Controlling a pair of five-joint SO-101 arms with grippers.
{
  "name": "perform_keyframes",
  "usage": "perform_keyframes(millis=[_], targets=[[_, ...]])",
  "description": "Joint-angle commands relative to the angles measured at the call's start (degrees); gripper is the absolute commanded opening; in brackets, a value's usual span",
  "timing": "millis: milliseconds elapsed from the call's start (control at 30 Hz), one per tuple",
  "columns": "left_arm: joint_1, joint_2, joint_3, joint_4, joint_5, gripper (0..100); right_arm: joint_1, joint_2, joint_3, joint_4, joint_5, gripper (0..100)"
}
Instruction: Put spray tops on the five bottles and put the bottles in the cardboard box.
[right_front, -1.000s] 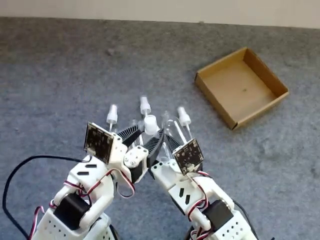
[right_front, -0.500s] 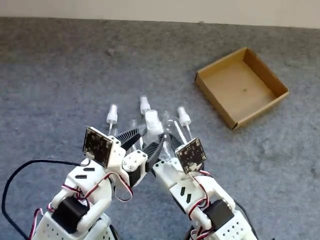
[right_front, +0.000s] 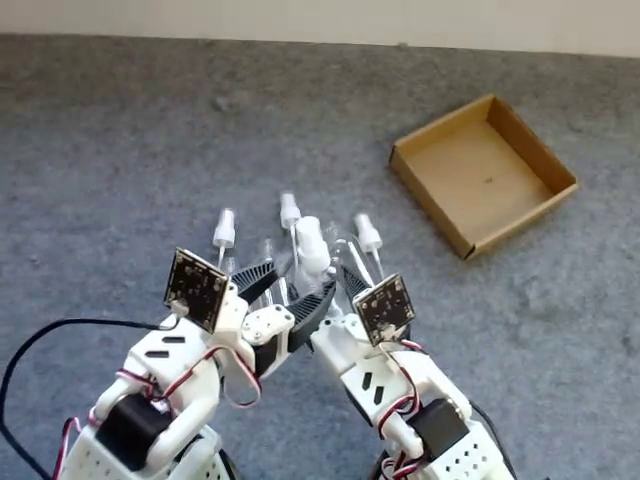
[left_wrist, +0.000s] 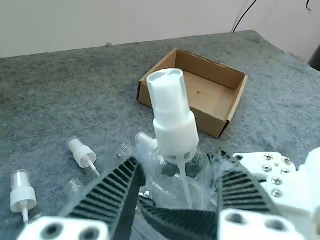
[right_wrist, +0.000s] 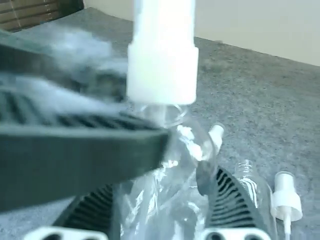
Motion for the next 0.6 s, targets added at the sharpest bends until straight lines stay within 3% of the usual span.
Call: perform_keyframes(millis=[0,267,433,567], targets=[[-0.1,-0.3,-7.7,7.2,-0.6,20,2.2,-0.7,6.5,-0.3,0.0,8.7],[-0.1,-0.3,-14.1,17.1,-0.9,19,2.2,-0.7,6.5,-0.2,0.0,8.7],[-0.1,-0.3,-17.4,23.8,-1.0,0,2.2,-0.6,6.5,-0.2,0.0,8.7],[-0.1,-0.3,-18.1,24.9,-1.0,4,2.2,-0.5,6.5,-0.2,0.0,8.7]])
